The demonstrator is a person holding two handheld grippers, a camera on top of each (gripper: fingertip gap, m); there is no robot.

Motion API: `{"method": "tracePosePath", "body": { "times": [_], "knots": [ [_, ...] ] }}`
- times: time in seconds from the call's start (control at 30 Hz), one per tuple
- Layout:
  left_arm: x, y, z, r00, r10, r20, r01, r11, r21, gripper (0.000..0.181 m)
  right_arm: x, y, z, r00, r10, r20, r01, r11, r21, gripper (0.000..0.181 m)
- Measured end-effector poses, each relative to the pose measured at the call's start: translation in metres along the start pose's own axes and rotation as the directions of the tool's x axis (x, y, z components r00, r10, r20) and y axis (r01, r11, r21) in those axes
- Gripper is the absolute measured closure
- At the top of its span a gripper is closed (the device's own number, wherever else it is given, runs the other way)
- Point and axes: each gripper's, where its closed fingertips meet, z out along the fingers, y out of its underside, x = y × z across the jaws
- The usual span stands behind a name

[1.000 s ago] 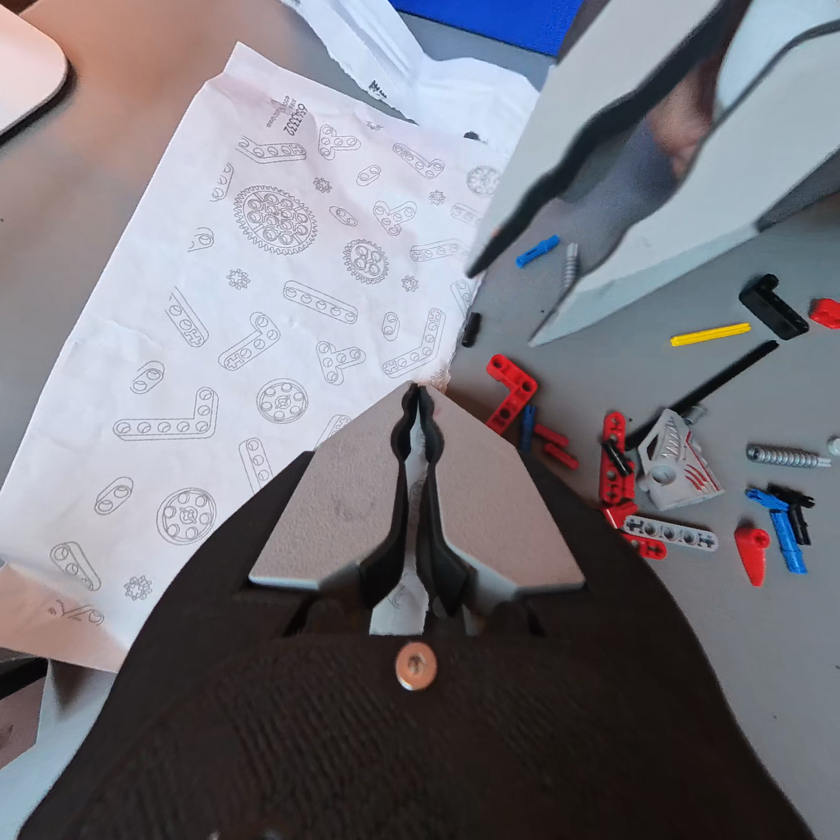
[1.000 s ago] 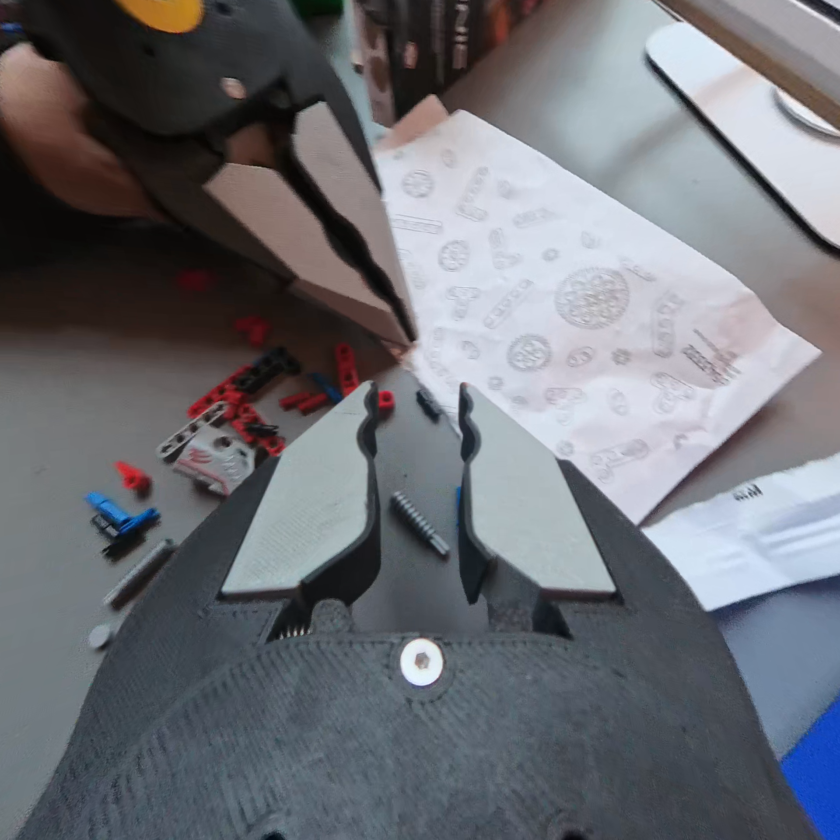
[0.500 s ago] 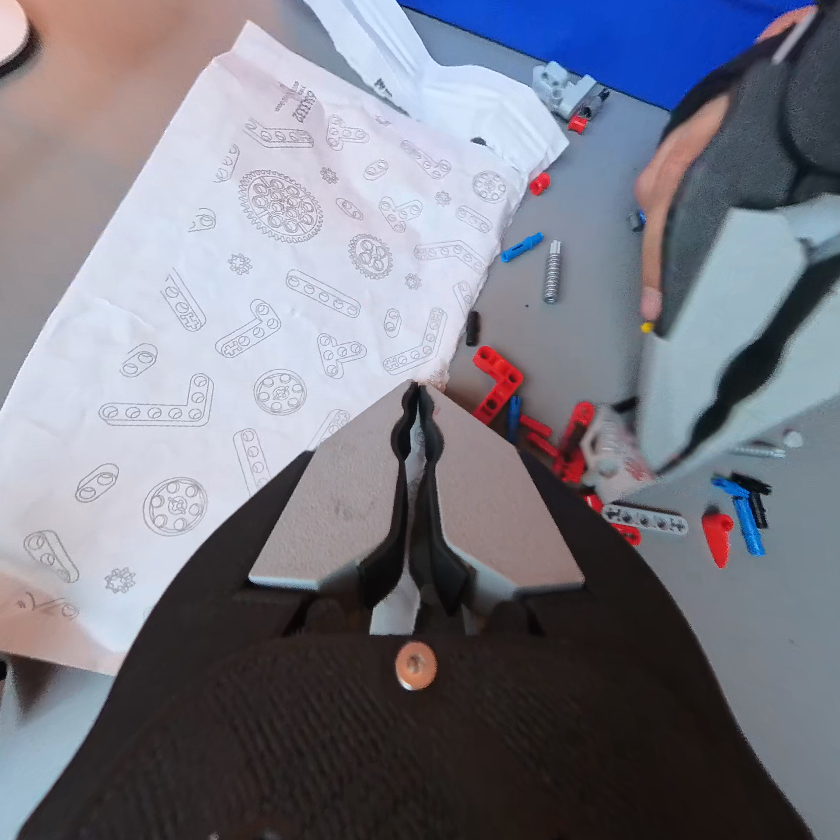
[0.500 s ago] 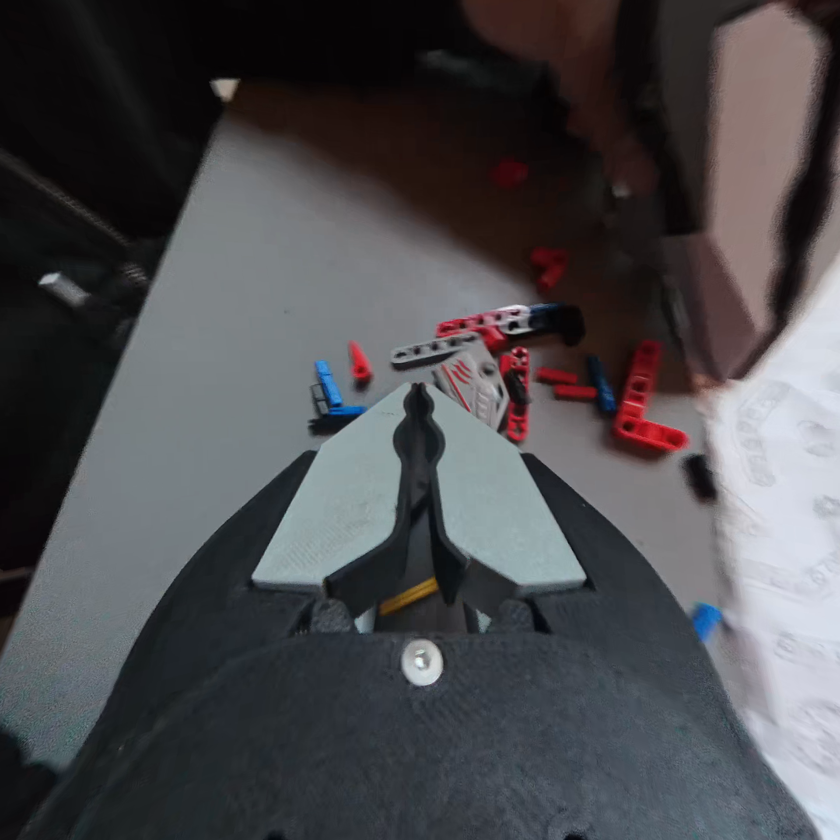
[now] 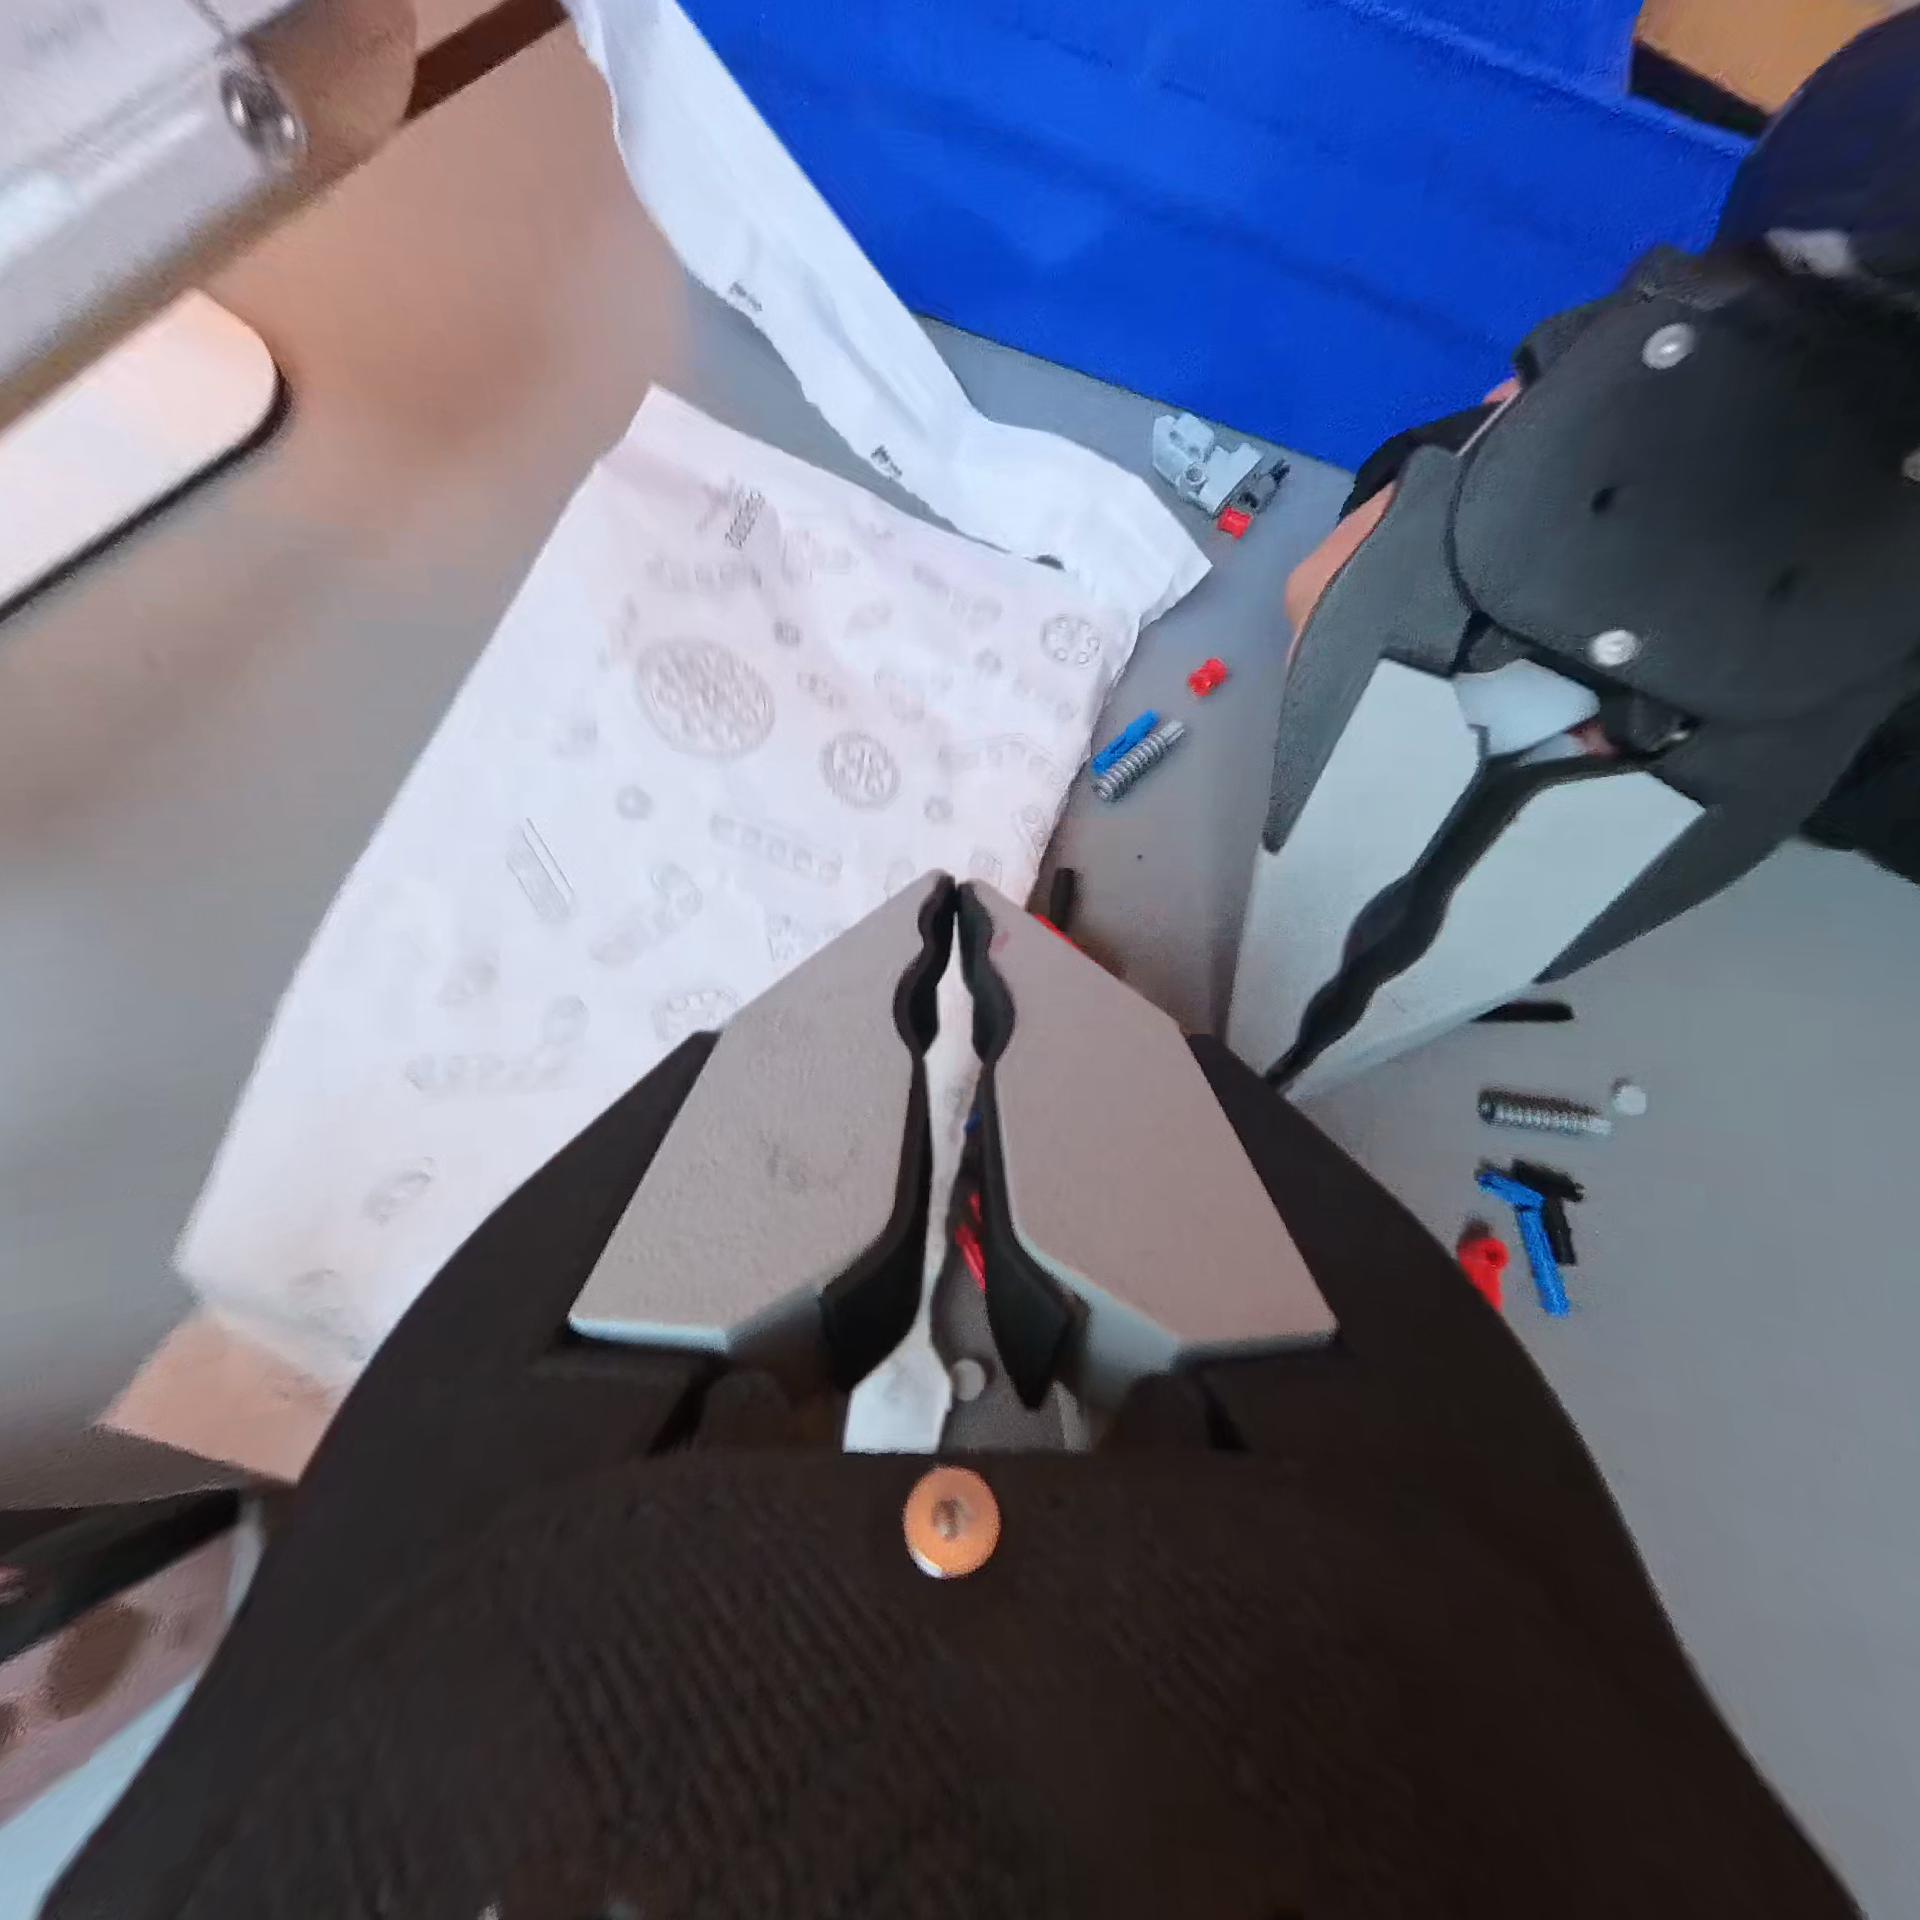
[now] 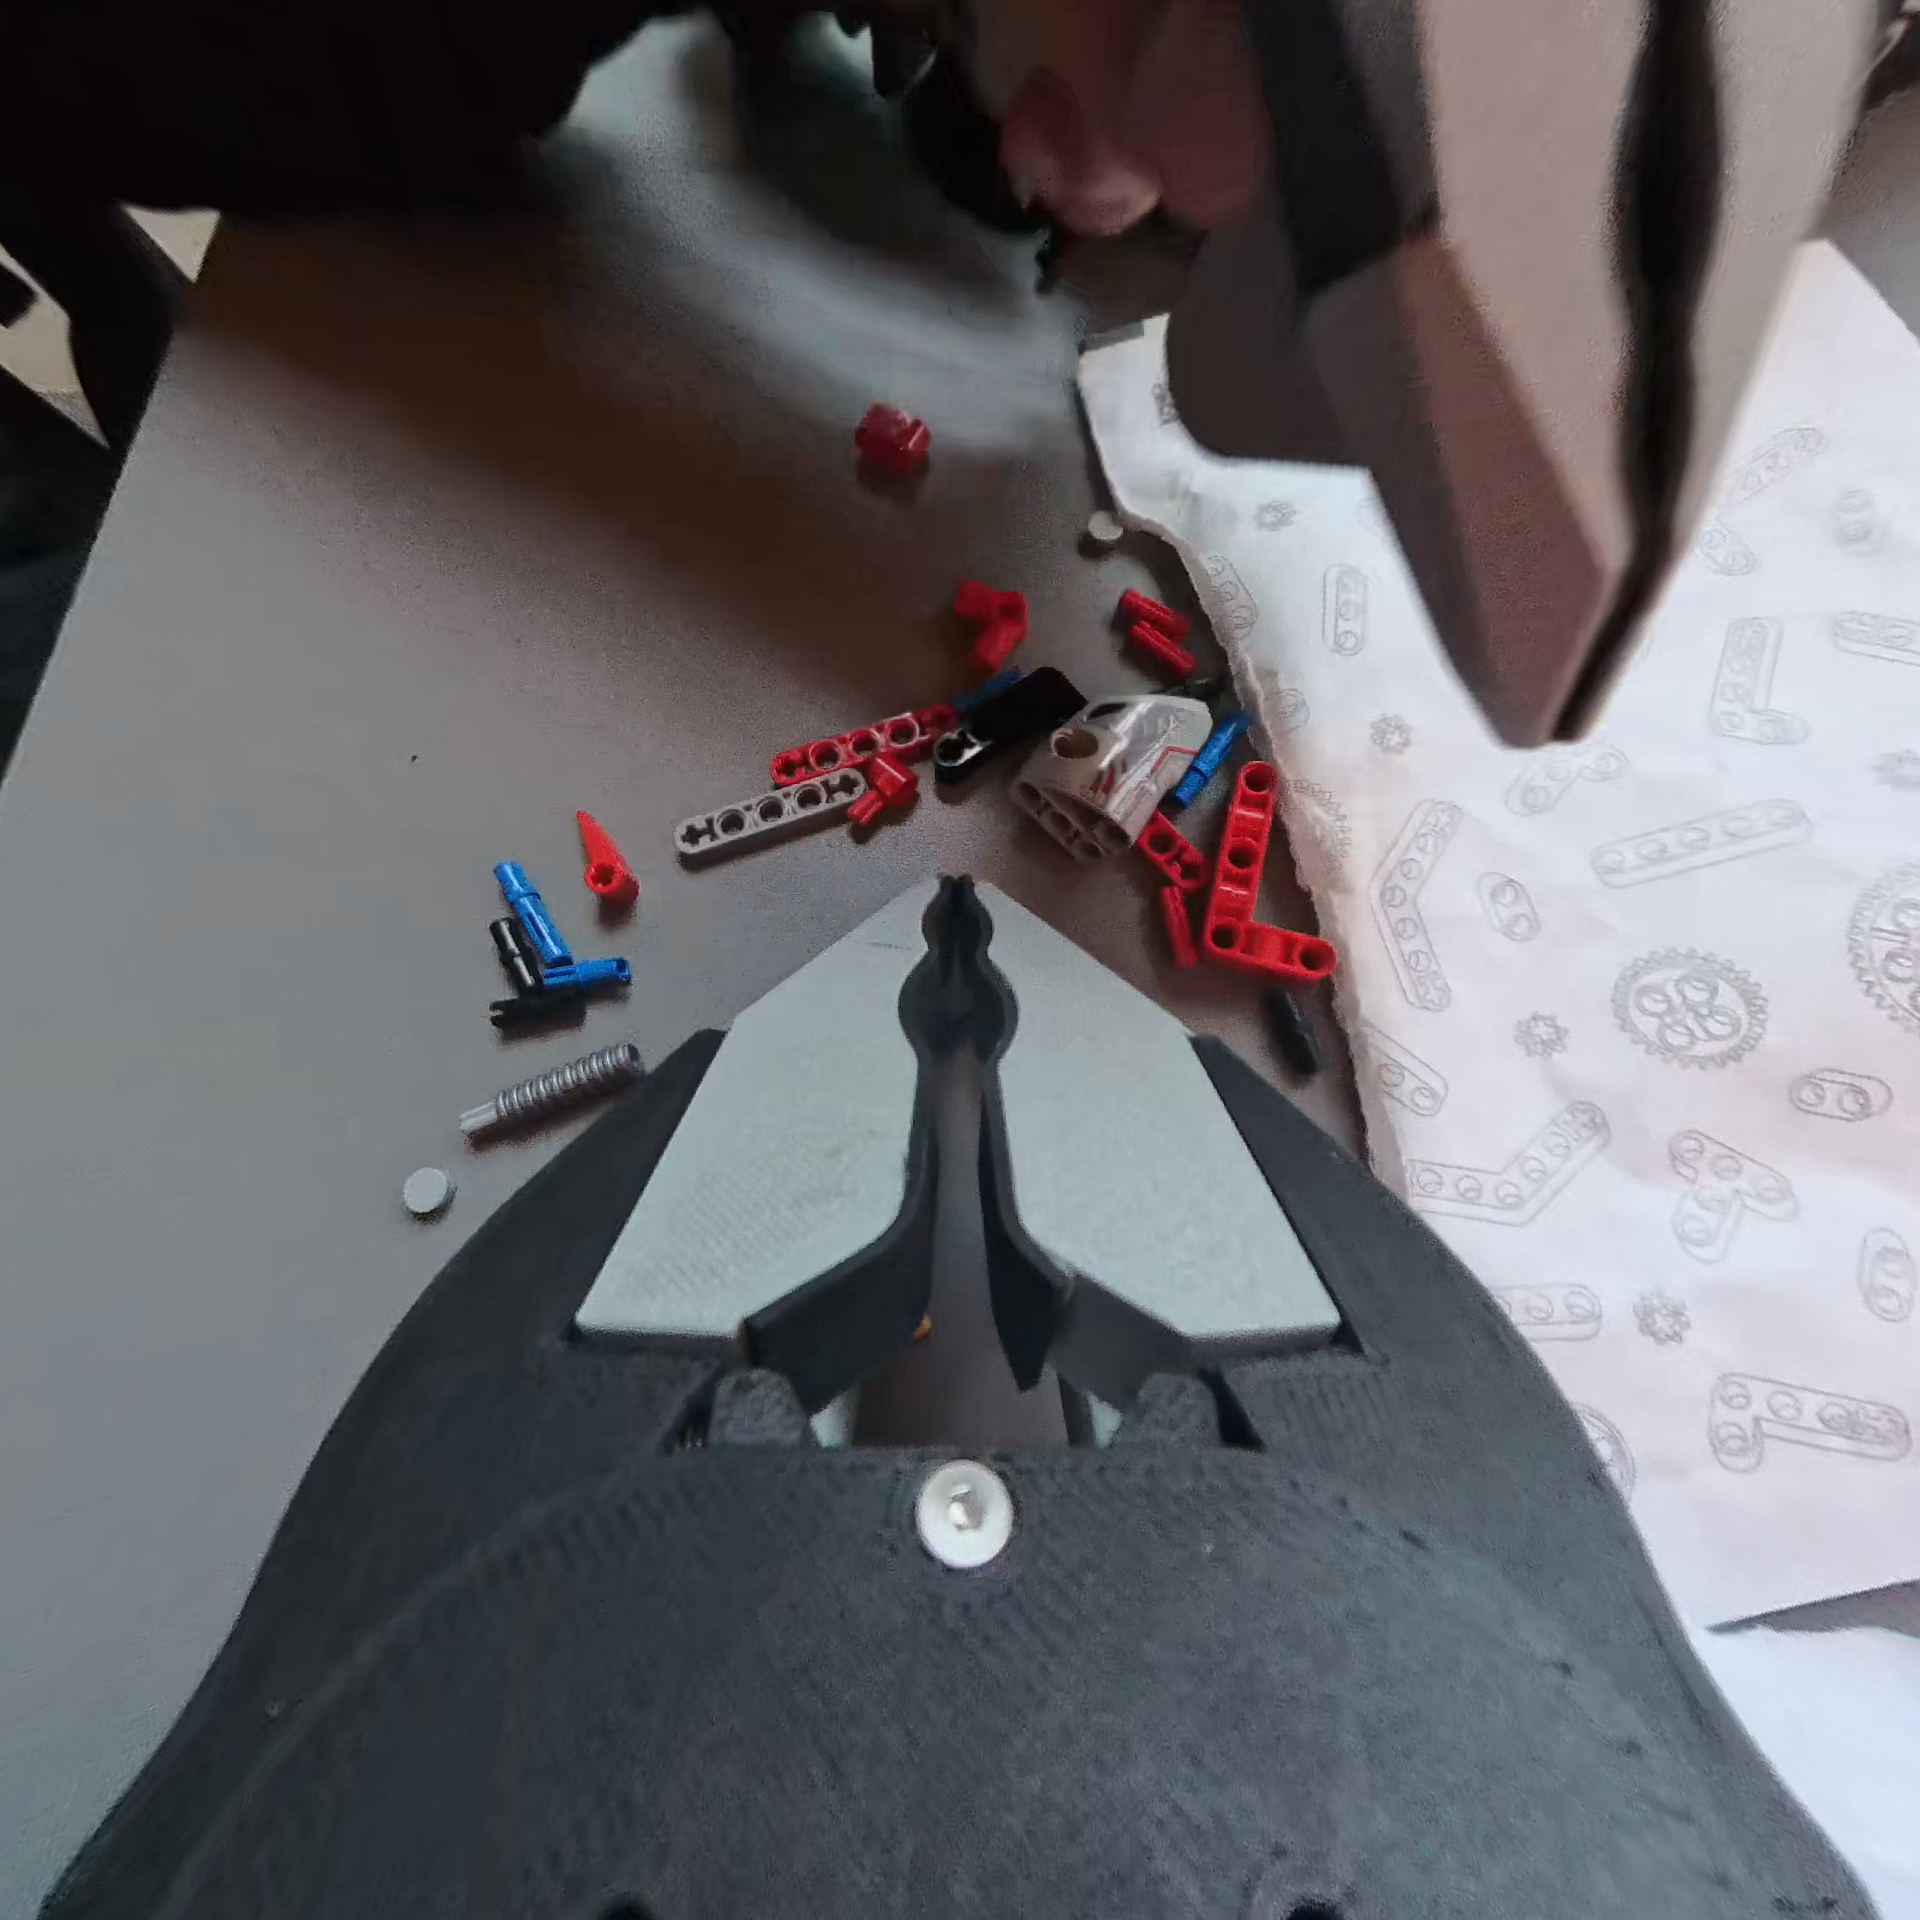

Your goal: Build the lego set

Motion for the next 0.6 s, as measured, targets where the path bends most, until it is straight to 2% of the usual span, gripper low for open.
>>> {"method": "tracePosePath", "body": {
  "times": [0.1,0.13,0.2,0.3,0.37,0.47,0.6],
  "knots": [
    [-0.012,0.008,0.004,0.995,0.095,-0.013,-0.096,0.967,-0.235,0.181,-0.009,-0.006,-0.002,0.998,-0.004,0.058,0.001,0.999,0.039,0.181],
    [-0.016,0.017,0.009,0.992,0.122,-0.040,-0.128,0.937,-0.324,0.181,-0.013,-0.007,-0.001,0.996,-0.004,0.084,0.000,0.999,0.045,0.181],
    [-0.021,0.052,0.015,0.985,0.104,-0.138,-0.163,0.827,-0.538,0.181,-0.012,-0.008,0.000,0.996,0.003,0.091,-0.007,0.999,0.044,0.181],
    [-0.013,0.059,0.008,0.960,0.036,-0.277,-0.195,0.796,-0.573,0.181,-0.006,-0.011,0.000,0.998,0.027,0.063,-0.031,0.998,0.056,0.181],
    [-0.024,0.058,0.009,0.966,0.066,-0.249,-0.198,0.807,-0.556,0.181,0.010,-0.006,-0.002,0.998,0.063,-0.024,-0.062,0.997,0.047,0.181],
    [-0.030,0.055,0.012,0.979,0.041,-0.197,-0.142,0.835,-0.531,0.181,0.016,-0.007,-0.009,0.993,0.119,-0.018,-0.117,0.990,0.081,0.178],
    [-0.030,0.055,0.013,0.983,0.078,-0.167,-0.153,0.852,-0.501,0.181,0.032,-0.005,-0.016,0.979,0.181,-0.098,-0.171,0.980,0.103,0.177]
  ]
}}
